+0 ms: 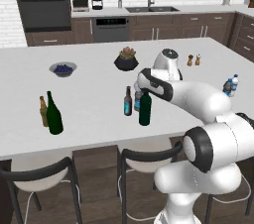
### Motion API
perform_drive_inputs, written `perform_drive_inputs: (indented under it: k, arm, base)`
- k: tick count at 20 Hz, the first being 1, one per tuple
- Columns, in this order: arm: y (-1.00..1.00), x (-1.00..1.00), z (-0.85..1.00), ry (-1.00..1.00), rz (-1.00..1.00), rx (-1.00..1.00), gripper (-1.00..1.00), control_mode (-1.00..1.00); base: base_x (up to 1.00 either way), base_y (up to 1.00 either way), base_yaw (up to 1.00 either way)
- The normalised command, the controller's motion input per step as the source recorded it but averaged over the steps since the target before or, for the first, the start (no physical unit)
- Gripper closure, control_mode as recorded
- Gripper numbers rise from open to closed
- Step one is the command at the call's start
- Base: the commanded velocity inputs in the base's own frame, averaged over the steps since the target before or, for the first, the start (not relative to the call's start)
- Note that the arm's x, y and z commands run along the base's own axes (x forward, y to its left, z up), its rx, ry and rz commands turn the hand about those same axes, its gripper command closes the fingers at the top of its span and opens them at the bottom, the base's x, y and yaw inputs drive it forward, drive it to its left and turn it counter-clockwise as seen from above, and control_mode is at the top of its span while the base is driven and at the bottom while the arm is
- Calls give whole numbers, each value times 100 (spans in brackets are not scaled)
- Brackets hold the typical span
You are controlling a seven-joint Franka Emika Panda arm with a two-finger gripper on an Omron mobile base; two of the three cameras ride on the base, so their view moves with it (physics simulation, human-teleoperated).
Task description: Move the plastic bottles in the middle to the plastics group, and the glass bottles in the middle to the glass group.
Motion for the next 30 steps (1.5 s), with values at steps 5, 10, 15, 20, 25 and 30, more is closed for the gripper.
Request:
perform_drive_inputs:
  k: [5,10,15,20,25,30]
  arm:
    - [0,22,-3,0,0,-1,-100,-100]
    - [0,21,0,0,0,0,-100,-100]
    - [2,18,-9,0,0,0,-100,-100]
    - [5,9,-14,0,0,0,-100,-100]
    - [4,5,-14,0,0,0,-100,-100]
    - [0,0,-9,0,0,0,100,-100]
  base:
    - [0,0,0]
    - [0,0,0]
    - [0,0,0]
    - [0,0,0]
    - [0,0,0]
    - [0,0,0]
